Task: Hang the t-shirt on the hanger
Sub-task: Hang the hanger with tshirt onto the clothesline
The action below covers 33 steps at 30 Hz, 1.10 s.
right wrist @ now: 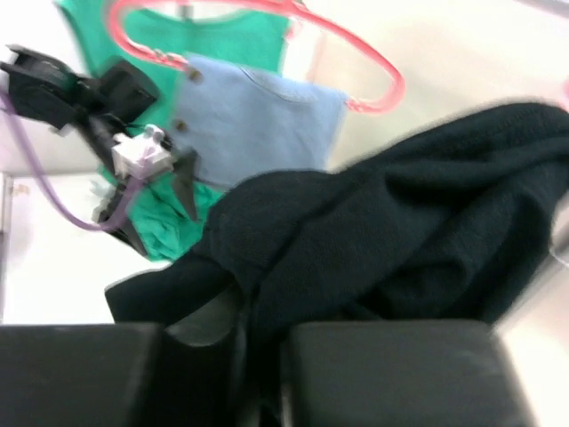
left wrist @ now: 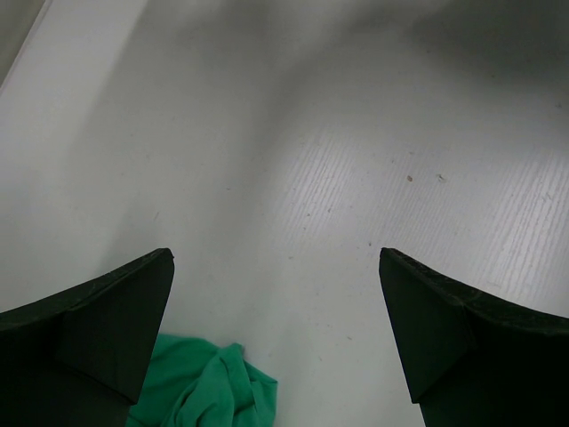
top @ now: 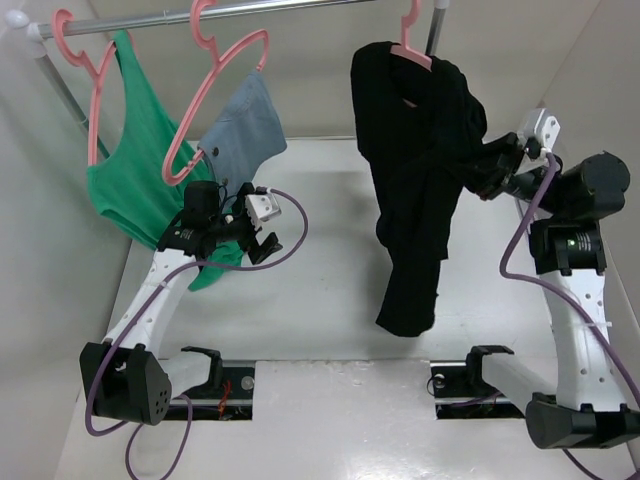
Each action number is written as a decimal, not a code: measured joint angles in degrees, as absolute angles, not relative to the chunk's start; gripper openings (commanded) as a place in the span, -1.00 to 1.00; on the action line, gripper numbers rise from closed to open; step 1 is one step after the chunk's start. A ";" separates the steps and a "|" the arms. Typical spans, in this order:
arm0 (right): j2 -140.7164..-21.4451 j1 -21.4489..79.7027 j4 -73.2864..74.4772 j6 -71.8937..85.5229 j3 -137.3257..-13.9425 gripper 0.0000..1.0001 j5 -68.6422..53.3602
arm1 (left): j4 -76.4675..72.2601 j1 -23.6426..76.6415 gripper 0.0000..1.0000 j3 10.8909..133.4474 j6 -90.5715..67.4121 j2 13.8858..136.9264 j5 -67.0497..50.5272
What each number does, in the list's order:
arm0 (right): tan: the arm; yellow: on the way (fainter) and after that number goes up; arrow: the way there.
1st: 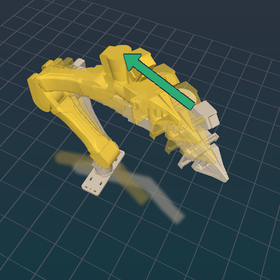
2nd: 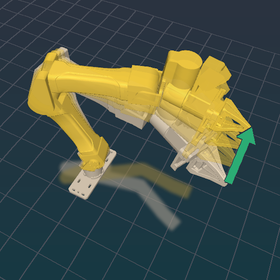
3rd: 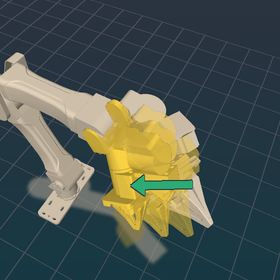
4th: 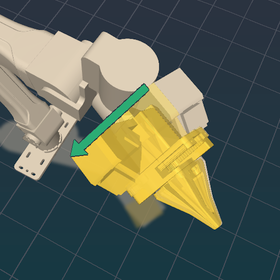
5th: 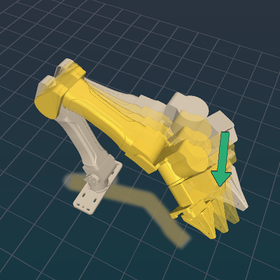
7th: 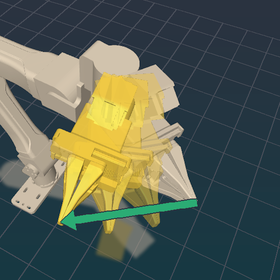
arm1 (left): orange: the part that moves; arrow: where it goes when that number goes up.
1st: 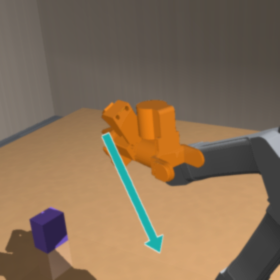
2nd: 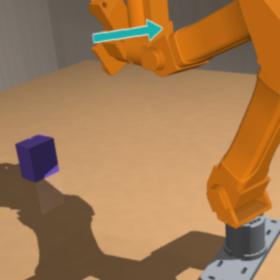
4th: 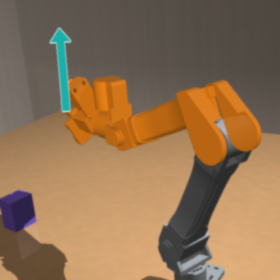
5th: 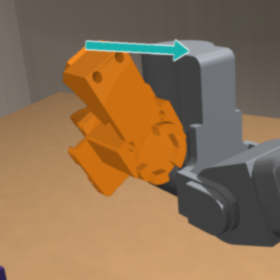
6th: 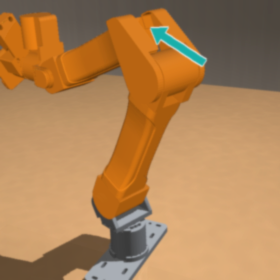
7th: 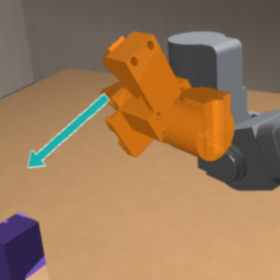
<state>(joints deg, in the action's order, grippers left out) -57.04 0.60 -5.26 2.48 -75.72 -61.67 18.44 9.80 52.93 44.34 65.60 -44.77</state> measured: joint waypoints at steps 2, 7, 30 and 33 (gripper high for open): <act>-56.95 -1.52 -4.80 2.63 -74.08 -0.55 -61.30 | 18.44 9.80 1.00 52.88 44.56 65.60 -44.77; -57.23 -6.22 -1.91 3.09 -66.57 -0.26 -58.13 | 18.24 9.80 1.00 52.60 44.95 65.60 -44.77; -58.11 -7.05 23.20 -8.93 -64.60 1.00 -27.11 | 14.72 9.82 1.00 49.95 41.36 65.43 -40.88; -53.30 -7.09 25.69 -5.80 -59.88 1.00 -12.43 | 11.18 9.91 1.00 46.87 36.25 64.95 -35.73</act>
<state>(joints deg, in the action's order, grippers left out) -53.30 -7.09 25.69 -5.80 -59.88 -12.43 11.18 9.91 46.87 36.25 64.95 -35.73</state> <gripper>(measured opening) 0.995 0.997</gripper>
